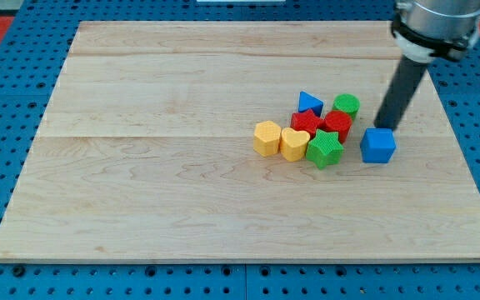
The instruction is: Slide the green blocks close to the yellow blocks
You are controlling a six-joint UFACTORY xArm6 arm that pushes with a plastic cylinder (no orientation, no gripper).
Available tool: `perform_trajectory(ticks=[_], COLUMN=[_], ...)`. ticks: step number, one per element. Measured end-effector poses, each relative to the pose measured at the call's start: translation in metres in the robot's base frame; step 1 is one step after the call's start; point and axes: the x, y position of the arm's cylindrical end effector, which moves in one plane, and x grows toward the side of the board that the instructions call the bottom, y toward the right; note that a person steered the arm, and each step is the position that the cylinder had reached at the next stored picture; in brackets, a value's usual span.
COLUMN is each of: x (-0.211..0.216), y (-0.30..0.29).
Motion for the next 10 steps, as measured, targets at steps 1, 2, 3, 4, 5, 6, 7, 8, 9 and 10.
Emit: perform_trajectory(ticks=[1, 2, 3, 4, 5, 6, 7, 8, 9, 10], x=[-0.021, -0.043, -0.052, -0.056, -0.057, -0.061, -0.092, -0.082, -0.055, -0.031], y=[-0.016, -0.051, -0.094, -0.126, -0.156, -0.181, -0.185, -0.217, -0.218, -0.208])
